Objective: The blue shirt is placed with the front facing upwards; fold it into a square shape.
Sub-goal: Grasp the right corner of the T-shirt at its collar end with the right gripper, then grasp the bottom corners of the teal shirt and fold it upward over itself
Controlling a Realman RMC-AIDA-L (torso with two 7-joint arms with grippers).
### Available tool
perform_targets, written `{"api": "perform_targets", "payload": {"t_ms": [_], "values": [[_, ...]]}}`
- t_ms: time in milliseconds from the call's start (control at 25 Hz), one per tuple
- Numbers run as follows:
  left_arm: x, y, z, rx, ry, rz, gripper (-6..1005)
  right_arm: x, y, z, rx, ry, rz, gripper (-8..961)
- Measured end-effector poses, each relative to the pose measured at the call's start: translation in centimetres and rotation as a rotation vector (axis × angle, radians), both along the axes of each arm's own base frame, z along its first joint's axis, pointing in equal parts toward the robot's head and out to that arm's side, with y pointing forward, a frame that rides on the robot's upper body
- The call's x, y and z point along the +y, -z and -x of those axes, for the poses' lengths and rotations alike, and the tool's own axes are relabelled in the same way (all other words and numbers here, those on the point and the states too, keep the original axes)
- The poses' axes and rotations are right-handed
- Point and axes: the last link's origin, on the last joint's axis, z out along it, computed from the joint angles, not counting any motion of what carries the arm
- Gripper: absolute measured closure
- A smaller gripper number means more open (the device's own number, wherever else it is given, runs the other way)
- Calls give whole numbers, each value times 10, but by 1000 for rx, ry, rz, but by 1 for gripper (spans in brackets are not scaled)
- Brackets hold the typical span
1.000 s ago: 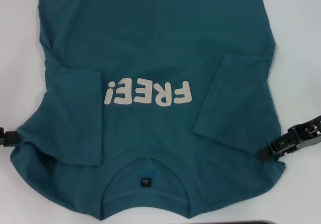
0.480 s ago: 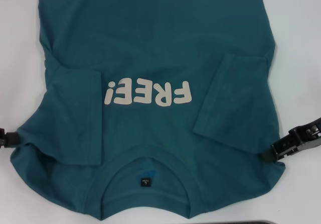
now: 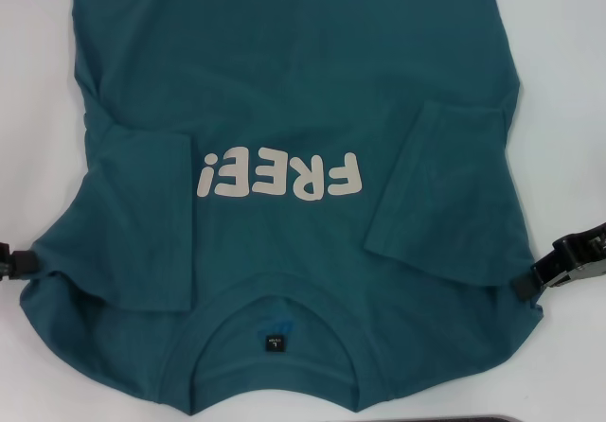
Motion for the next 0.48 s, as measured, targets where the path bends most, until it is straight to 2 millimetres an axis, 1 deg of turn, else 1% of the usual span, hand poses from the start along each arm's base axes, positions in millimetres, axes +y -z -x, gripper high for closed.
{"api": "perform_targets", "payload": {"t_ms": [120, 240, 480], "values": [[0, 0, 0, 0, 2, 2, 949, 0, 0, 0, -3, 4, 0, 756], [-1, 1, -2, -6, 14, 13, 949, 1, -2, 0, -10, 0, 4, 932], [-8, 1, -8, -28, 72, 75, 948, -5, -20, -15, -91, -2, 41, 932]]}}
